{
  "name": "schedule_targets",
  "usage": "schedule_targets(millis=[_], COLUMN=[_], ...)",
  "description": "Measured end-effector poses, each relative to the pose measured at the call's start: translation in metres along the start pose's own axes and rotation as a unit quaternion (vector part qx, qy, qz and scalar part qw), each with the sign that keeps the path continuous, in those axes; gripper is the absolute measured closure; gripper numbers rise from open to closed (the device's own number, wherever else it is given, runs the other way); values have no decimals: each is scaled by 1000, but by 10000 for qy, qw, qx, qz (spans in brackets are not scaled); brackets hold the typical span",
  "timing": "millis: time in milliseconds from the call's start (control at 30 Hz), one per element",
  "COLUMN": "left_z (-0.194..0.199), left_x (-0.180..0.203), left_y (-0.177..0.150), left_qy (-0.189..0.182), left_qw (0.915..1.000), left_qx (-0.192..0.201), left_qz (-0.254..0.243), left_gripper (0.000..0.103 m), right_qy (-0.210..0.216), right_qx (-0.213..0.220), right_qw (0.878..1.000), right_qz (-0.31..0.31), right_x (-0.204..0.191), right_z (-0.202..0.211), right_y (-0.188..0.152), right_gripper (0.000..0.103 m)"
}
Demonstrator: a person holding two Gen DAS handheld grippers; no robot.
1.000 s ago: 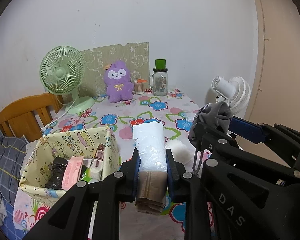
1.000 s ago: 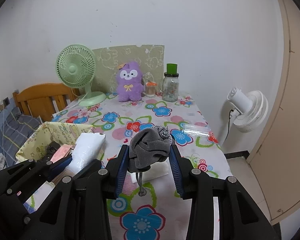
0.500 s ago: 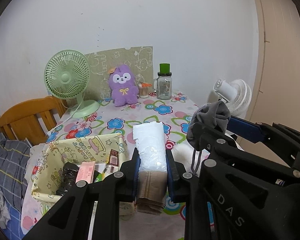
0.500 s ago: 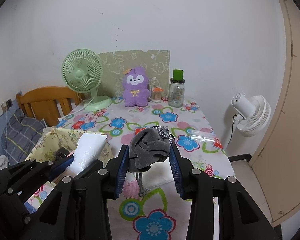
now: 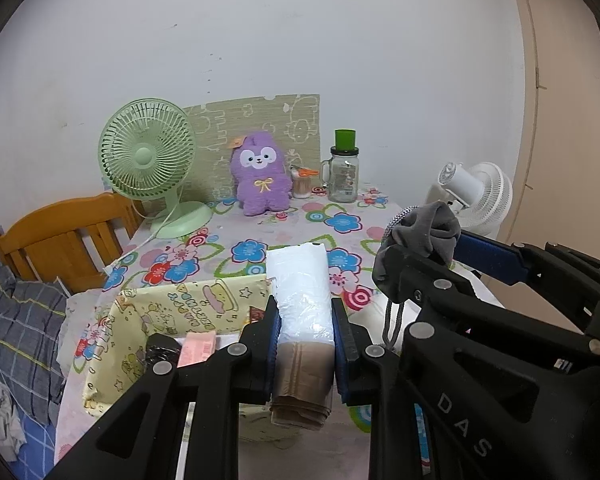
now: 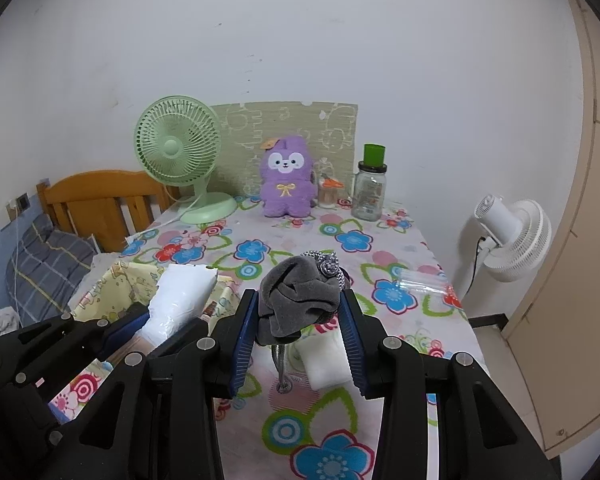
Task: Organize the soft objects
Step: 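Lift the white towel roll with the left tool while the right tool carries the grey cloth toward the box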
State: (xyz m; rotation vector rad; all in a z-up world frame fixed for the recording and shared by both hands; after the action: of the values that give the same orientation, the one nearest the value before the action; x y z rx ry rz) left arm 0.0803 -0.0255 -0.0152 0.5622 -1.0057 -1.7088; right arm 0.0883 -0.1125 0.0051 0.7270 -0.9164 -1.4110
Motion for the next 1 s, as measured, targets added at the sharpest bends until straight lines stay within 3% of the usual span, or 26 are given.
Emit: schedule_targets(millis=[1000], left_z=[-22], left_x=[-68], left_y=[-2], left_qy=[223], left_qw=[9991], left_qx=[-200], left_qz=[298], left_gripper=[81], right_qy=[432], right_qx=[-213], right_qw=[9984], right_qz=[303], right_x=[-63], right_z=[-32], right_y=[13], right_gripper=[59])
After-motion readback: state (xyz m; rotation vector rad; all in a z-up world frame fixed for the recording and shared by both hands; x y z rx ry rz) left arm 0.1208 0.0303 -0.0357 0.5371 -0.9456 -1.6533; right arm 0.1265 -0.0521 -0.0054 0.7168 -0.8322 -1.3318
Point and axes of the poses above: each gripper's, at about its wrist camera, not at the fingertips, and z roughly against the way its jaws point, x to its right, y to its top, the point moved 5 cm from there along -z, roughly the way its jaws point, and after that the axes turned 14 degrees about -y, right-handed, at the moved point
